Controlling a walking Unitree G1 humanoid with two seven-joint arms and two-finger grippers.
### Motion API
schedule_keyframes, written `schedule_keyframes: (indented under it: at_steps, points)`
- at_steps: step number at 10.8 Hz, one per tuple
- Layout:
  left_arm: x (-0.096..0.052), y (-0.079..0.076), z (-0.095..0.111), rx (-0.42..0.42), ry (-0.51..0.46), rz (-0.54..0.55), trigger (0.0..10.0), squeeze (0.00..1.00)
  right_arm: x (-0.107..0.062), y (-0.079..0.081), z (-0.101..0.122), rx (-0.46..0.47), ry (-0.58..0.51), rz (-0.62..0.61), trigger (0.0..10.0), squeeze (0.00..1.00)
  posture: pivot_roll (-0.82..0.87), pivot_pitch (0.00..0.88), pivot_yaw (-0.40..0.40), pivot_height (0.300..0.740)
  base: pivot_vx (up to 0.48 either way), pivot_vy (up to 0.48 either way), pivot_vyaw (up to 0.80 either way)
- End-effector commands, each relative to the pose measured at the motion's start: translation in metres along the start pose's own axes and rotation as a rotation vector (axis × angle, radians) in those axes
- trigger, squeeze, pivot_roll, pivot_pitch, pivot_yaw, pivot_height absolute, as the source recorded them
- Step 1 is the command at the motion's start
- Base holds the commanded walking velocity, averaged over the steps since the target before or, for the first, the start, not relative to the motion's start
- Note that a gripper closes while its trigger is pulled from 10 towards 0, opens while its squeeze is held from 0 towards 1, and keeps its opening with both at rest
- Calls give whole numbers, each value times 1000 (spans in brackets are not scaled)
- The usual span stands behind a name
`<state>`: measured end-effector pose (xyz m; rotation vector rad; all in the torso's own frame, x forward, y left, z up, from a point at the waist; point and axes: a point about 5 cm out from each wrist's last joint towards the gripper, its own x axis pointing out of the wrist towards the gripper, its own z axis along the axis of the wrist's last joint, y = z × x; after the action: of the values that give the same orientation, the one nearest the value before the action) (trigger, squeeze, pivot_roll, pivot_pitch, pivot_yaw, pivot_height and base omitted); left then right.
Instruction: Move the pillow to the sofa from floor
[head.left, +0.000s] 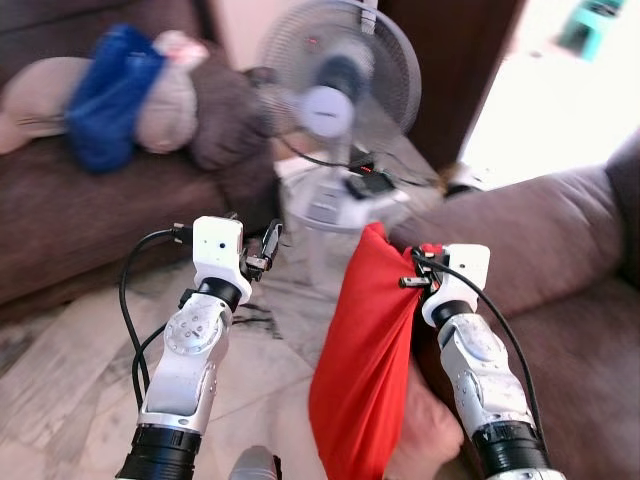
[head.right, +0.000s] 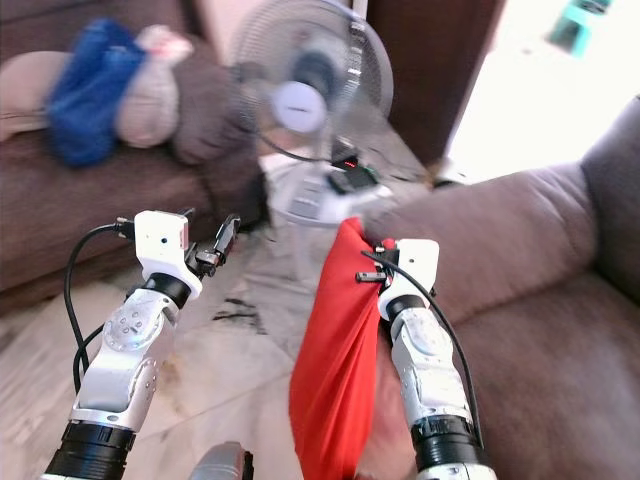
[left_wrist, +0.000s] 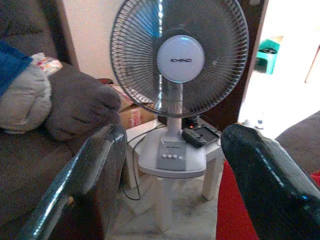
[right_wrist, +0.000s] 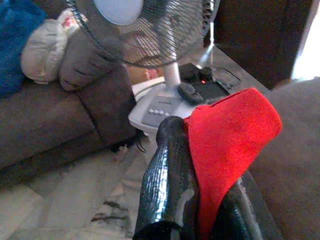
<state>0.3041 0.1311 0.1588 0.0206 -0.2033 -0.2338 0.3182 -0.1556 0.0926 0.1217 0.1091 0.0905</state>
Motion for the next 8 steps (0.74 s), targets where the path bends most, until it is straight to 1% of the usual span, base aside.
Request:
schedule_keyframes:
  at_steps: [1,4,6,7,8]
  points:
    - [2,0,5,4,-14,-13,10000,0,6,-1,38,-8,-181,2,10000,0,106,0,-31,707,0,0,0]
    - [3,1,8,13,-21,-23,10000,0,7,-1,38,8,-186,-7,10000,0,113,0,-20,707,0,0,0]
    - [5,-1,10,14,-26,-40,10000,0,8,0,39,21,-198,-10,10000,0,113,0,-9,707,0,0,0]
    - [6,-1,11,14,-27,-43,10000,0,8,0,39,25,-203,-14,10000,0,113,0,-6,712,0,0,0]
    - [7,-1,12,17,-30,-47,10000,0,7,0,41,36,-216,-19,10000,0,114,0,-3,732,0,0,0]
